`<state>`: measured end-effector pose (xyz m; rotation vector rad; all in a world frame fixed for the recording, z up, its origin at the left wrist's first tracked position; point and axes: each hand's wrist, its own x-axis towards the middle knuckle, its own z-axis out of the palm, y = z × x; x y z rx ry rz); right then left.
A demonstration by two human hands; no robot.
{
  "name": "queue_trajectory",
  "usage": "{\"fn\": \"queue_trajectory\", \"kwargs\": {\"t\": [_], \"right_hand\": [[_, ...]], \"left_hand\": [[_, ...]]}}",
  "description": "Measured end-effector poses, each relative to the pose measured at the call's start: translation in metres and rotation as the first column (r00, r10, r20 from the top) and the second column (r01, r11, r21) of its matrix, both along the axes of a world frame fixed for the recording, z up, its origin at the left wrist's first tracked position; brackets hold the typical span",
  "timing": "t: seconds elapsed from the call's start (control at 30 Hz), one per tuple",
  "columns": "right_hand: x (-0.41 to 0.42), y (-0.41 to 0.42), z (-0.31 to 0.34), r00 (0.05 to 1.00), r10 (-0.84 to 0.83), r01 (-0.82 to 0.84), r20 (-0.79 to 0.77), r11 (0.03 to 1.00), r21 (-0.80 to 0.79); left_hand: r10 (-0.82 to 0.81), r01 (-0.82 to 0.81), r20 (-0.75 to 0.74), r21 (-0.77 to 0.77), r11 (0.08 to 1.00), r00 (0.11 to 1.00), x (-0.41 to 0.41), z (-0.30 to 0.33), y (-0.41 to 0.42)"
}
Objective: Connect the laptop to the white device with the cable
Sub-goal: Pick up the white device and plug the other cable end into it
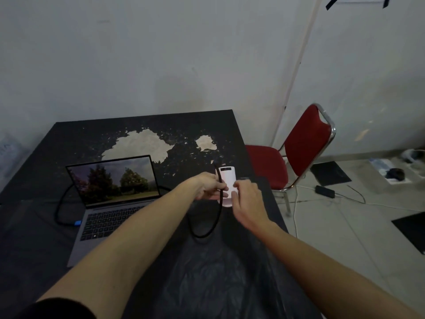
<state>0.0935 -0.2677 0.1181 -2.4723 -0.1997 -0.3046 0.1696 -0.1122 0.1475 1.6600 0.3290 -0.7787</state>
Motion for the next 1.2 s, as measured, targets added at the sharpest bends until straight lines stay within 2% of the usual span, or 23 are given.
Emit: {"fn": "queue_trajectory", "kwargs": {"t": [0.07,0.13,0.17,0.23,0.27,0.4,0.5,0.6,0.77,0.93,1.03,1.2], "right_hand": [[0.018,-0.002,-0.005,0.946,-0.088,0.175,-0.313,0.949,0.262],[0.035,0.0,-0.009,0.828,0.004,0.329,-0.561,0.806,0.491],[0.04,0.002,-0.011,0.774,0.075,0.399,-0.629,0.715,0.575],[0.043,0.005,-0.014,0.72,0.164,0.494,-0.675,0.562,0.663],[0.042,0.006,-0.016,0.71,0.181,0.517,-0.68,0.522,0.679],[0.037,0.003,-0.032,0.689,0.232,0.552,-0.686,0.445,0.705],[0.034,-0.004,-0.049,0.641,0.234,0.58,-0.731,0.478,0.66],[0.032,-0.014,-0.065,0.612,0.217,0.583,-0.761,0.526,0.619],[0.034,-0.024,-0.09,0.56,0.23,0.621,-0.796,0.519,0.587],[0.04,-0.029,-0.107,0.471,0.357,0.698,-0.807,0.408,0.588],[0.044,-0.03,-0.114,0.451,0.407,0.727,-0.794,0.349,0.592],[0.053,-0.029,-0.121,0.438,0.442,0.721,-0.783,0.349,0.599]], "left_hand": [[-0.064,0.063,-0.001,-0.003,0.998,0.998,-0.013,-0.01,-0.006],[-0.148,0.148,0.004,0.007,0.989,0.989,-0.027,-0.019,-0.014],[-0.182,0.182,0.011,0.01,0.983,0.983,-0.033,-0.026,-0.018],[-0.221,0.221,0.022,0.005,0.975,0.975,-0.042,-0.038,-0.023],[-0.231,0.232,0.026,-0.003,0.973,0.972,-0.044,-0.044,-0.024],[-0.303,0.303,-0.023,0.012,0.953,0.953,-0.045,-0.054,-0.016],[-0.273,0.279,-0.061,0.145,0.949,0.96,-0.032,-0.064,0.004],[-0.113,0.115,-0.021,0.255,0.96,0.993,-0.012,-0.077,0.019],[0.104,-0.115,0.058,0.223,0.968,0.993,0.025,-0.1,0.011],[0.163,-0.183,0.109,0.2,0.963,0.98,0.052,-0.121,-0.015],[0.187,-0.206,0.124,0.166,0.964,0.975,0.062,-0.133,-0.026],[0.218,-0.23,0.105,0.118,0.966,0.97,0.075,-0.146,-0.035]]}}
